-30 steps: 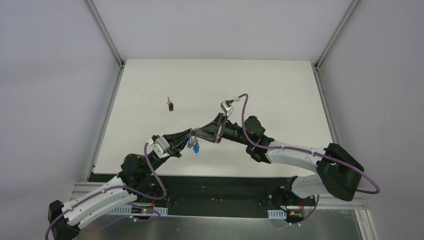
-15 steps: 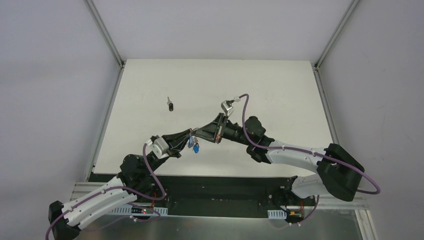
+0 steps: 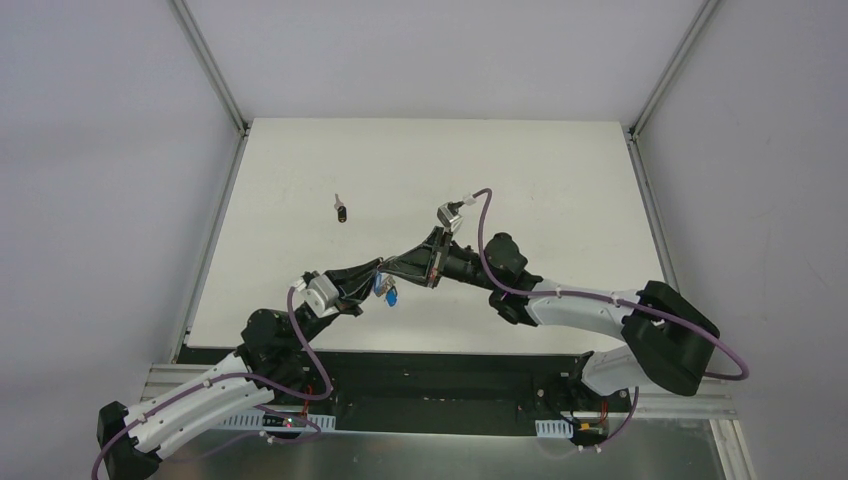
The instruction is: Put the keys on the keyring
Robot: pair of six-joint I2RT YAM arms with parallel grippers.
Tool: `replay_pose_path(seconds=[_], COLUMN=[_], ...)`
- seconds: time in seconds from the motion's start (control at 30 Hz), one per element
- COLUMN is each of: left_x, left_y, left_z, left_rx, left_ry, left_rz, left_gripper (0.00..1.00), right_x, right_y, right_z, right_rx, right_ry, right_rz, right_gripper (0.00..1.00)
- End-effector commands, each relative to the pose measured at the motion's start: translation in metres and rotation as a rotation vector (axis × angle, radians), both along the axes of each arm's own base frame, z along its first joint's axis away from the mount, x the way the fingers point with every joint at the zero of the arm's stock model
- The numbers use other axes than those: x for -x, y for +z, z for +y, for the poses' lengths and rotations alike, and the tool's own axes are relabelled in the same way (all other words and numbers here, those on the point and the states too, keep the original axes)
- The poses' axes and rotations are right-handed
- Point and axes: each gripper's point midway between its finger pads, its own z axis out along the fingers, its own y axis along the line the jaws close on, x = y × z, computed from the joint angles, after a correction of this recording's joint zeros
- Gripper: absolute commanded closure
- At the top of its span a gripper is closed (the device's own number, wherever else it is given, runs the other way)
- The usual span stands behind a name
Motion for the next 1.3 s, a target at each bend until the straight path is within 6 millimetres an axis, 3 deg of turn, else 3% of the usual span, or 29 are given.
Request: replay_pose_path(seconds=[0.0,0.63,1.27], left_x=[0.018,0.026,0.030], left_y=[0.029,0.040,0.067], left_z=[-0.001,0.002,-0.005], left_rx=[0.075,0.101,0.121], left_ry=[-0.072,-0.084,-0.119], left_rz=[-0.092,-0.152,-0.199], left_gripper=[1.00,1.00,1.00], right_x=[0.000,0.004,0.029], right_y=[0.007,0.000,0.050], right_z=[0.003,0.001,-0.032], right_rx=[-0.038,-0.071,-0.129], right_ry=[0.002,0.015,0.008], right_rz=[0.001,0.056,-0.120], right_gripper=[1.00,1.00,1.00])
